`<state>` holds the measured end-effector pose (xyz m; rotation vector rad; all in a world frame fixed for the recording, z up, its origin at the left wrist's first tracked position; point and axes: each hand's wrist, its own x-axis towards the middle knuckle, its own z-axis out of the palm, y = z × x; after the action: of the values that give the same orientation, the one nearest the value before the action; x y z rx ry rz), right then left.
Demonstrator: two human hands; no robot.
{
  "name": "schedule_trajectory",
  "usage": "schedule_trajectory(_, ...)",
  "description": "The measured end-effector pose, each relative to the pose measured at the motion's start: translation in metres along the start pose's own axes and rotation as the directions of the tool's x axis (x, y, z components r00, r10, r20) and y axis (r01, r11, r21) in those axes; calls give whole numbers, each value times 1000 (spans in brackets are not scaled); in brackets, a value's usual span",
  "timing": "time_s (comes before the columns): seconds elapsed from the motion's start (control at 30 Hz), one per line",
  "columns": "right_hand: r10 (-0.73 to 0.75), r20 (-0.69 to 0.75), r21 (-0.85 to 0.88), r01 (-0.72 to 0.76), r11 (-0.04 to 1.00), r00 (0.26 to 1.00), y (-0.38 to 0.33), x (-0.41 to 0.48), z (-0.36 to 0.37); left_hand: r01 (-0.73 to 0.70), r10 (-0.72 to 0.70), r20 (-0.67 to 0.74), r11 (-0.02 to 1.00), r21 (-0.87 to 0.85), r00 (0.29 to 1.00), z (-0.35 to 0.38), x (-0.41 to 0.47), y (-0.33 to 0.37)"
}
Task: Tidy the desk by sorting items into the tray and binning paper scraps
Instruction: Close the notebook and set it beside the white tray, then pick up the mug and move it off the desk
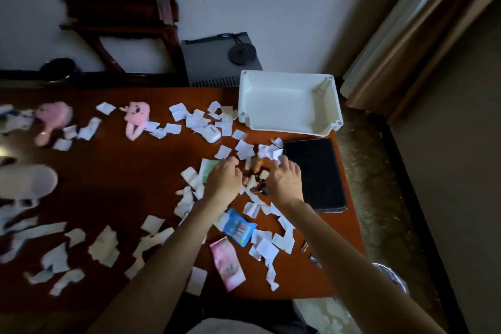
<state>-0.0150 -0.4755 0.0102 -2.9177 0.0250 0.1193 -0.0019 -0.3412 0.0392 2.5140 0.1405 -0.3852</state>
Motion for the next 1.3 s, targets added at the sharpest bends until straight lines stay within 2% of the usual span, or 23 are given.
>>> schedule_trajectory(0.03, -73, 2, -49, 73, 996, 997, -27, 0, 1, 21, -19, -49, 999, 36, 999, -15, -4, -20)
schedule_trajectory(0.13, -233, 200, -47, 247, 968, 952, -118, -1, 15, 99, -84, -167, 991, 88, 982, -63, -15, -88)
schedule_trajectory(0.27, -316, 288, -53, 344, 937, 904, -238, 0, 47, 198, -166, -275, 976, 94, 947, -131, -16, -195)
schedule_trajectory(0.4, -357, 320, 58, 358, 932, 878, -352, 0, 81, 270, -238, -316, 961, 61, 918, -192, -8, -296)
schedule_trajectory(0.5, -357, 336, 180, 313, 933, 872, -422, 0, 96, 366, -330, -345, 930, 42, 878, -226, -4, -353)
schedule_trajectory(0.57, -351, 384, 242, 274, 931, 854, -459, 3, 105, 391, -379, -318, 920, -26, 869, -244, 3, -386)
schedule_trajectory(0.7, -330, 421, 320, 202, 926, 845, -483, 12, 116, 410, -468, -72, 830, -379, 881, -249, 19, -416)
schedule_trajectory(0.8, -286, 364, 410, 123, 904, 887, -485, 16, 118, 361, -432, -6, 760, -540, 902, -245, 23, -428)
schedule_trajectory(0.9, -203, 333, 486, 17, 874, 921, -477, 18, 122, 221, -266, -36, 860, -460, 963, -240, 20, -424)
schedule_trajectory(1.03, -118, 372, 533, -107, 839, 921, -457, 14, 130, 43, -77, -181, 982, -185, 981, -220, 10, -414)
schedule_trajectory(1.1, -101, 407, 545, -153, 824, 908, -448, 11, 134, 2, -16, -133, 994, -107, 991, -210, 7, -417)
schedule_trajectory(1.17, -95, 422, 537, -164, 828, 902, -440, 7, 138, 72, -70, 17, 985, -158, 997, -199, 5, -415)
schedule_trajectory(1.2, -99, 430, 532, -163, 831, 897, -437, 6, 140, 108, -109, 16, 931, -348, 994, -191, 6, -423)
schedule_trajectory(1.23, -105, 437, 534, -163, 830, 893, -434, 4, 141, 136, -136, 33, 875, -464, 990, -200, 5, -430)
schedule_trajectory(1.27, -104, 448, 531, -171, 830, 888, -432, 3, 142, 262, -264, 33, 917, -301, 964, -203, 6, -427)
schedule_trajectory(1.3, -102, 457, 529, -177, 830, 884, -430, 3, 143, 240, -236, 55, 966, -100, 970, -202, 4, -425)
